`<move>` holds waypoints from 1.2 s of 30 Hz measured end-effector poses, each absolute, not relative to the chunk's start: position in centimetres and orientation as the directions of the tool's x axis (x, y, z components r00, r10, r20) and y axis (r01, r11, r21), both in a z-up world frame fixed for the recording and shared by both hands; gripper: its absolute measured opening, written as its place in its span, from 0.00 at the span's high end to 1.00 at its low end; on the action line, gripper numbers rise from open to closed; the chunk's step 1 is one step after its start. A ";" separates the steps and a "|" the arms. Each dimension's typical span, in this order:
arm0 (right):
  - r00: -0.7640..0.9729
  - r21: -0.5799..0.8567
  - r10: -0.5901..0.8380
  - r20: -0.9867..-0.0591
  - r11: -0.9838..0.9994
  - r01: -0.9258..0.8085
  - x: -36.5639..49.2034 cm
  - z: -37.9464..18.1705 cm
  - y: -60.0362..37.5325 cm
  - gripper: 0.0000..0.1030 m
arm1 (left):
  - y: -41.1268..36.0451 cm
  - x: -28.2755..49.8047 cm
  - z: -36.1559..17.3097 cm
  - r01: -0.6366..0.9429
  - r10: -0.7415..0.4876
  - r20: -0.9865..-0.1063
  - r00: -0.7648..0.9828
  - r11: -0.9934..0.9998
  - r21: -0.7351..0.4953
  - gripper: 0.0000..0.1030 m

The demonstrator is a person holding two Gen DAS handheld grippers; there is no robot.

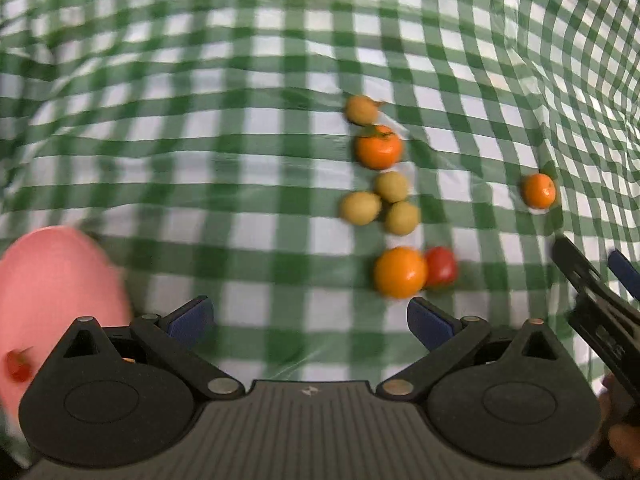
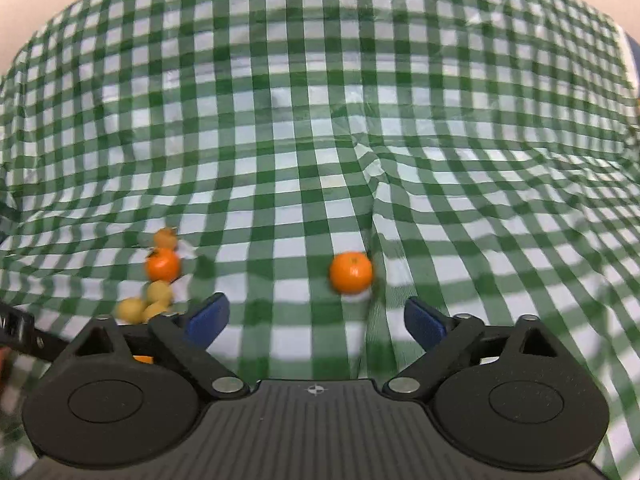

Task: Organize fruits
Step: 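Grasp an orange with the left tool while the right tool grasps a tangerine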

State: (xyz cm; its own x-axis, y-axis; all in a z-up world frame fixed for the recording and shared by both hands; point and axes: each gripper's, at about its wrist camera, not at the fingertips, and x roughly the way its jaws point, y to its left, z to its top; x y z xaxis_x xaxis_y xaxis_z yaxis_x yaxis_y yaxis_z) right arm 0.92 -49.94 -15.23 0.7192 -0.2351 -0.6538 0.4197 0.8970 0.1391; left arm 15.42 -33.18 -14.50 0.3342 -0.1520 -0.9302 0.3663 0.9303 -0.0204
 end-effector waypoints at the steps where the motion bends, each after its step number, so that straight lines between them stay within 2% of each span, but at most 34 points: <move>1: 0.720 0.143 -0.226 -0.657 0.899 0.413 1.8 -15.9 -50.7 0.14 | -34.0 15.9 -15.1 0.367 -0.158 -0.933 0.324 0.930 -0.030 0.00; 3: 0.716 0.147 -0.214 -0.665 0.902 0.407 3.6 -17.2 -52.2 0.21 | -35.5 16.9 -16.1 0.367 -0.162 -0.938 0.307 0.929 -0.041 0.00; 7: 0.695 0.139 -0.204 -0.689 0.905 0.403 7.1 -19.7 -54.3 0.29 | -37.1 18.2 -17.9 0.366 -0.161 -0.950 0.269 0.929 -0.053 0.00; 9: 0.653 0.124 -0.202 -0.730 0.901 0.417 8.4 -21.2 -54.6 0.41 | -37.0 18.7 -18.6 0.351 -0.201 -0.945 0.259 0.931 -0.102 0.00; 10: 0.641 0.125 -0.201 -0.740 0.897 0.425 8.8 -21.9 -55.0 0.41 | -36.9 19.0 -18.7 0.336 -0.225 -0.942 0.250 0.932 -0.134 0.00; 12: 0.665 0.083 -0.235 -0.709 0.908 0.410 9.1 -22.4 -54.9 0.49 | -36.6 19.7 -19.1 0.292 -0.239 -0.948 0.210 0.941 -0.173 0.00; 14: 0.666 0.045 -0.261 -0.699 0.913 0.405 9.1 -22.5 -54.7 0.62 | -36.1 20.0 -19.3 0.244 -0.237 -0.956 0.175 0.951 -0.191 0.00; 21: 0.659 0.065 -0.231 -0.716 0.917 0.392 6.9 -22.2 -53.8 0.62 | -35.0 19.2 -18.8 0.227 -0.289 -0.942 0.172 0.942 -0.247 0.15; 25: 0.657 0.090 -0.220 -0.721 0.910 0.404 6.8 -21.9 -52.9 0.62 | -35.2 20.2 -19.2 0.138 -0.294 -0.941 0.165 0.952 -0.273 0.12; 26: 0.654 0.099 -0.219 -0.724 0.905 0.414 6.7 -21.8 -52.9 0.62 | -35.4 20.2 -19.1 0.143 -0.292 -0.942 0.164 0.952 -0.271 0.09; 29: 0.647 0.140 -0.205 -0.735 0.887 0.439 6.6 -21.5 -53.1 0.62 | -35.4 19.4 -18.9 0.167 -0.291 -0.942 0.167 0.950 -0.264 0.12; 31: 0.647 0.159 -0.190 -0.739 0.883 0.441 6.5 -21.4 -53.1 0.62 | -34.1 18.5 -18.7 0.133 -0.297 -0.939 0.176 0.952 -0.276 0.20; 34: 0.650 0.141 -0.192 -0.735 0.895 0.423 5.2 -20.9 -51.7 0.62 | -33.5 17.7 -18.9 0.158 -0.277 -0.935 0.224 0.956 -0.245 0.44; 35: 0.649 0.131 -0.195 -0.736 0.899 0.418 4.7 -20.7 -51.2 0.62 | -33.7 17.6 -18.8 0.174 -0.251 -0.939 0.236 0.961 -0.214 0.61; 36: 0.646 0.126 -0.198 -0.737 0.899 0.419 4.7 -20.7 -51.0 0.62 | -34.0 17.6 -18.7 0.196 -0.232 -0.941 0.246 0.963 -0.186 0.60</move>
State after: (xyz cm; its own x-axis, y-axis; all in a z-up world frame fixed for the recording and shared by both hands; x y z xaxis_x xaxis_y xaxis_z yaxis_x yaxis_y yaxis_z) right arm 4.66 -50.97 -20.70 0.6463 -0.1980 -0.7369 0.4189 0.8993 0.1258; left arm 17.59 -33.95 -18.67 0.2462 -0.2320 -0.9410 0.1956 0.9628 -0.1862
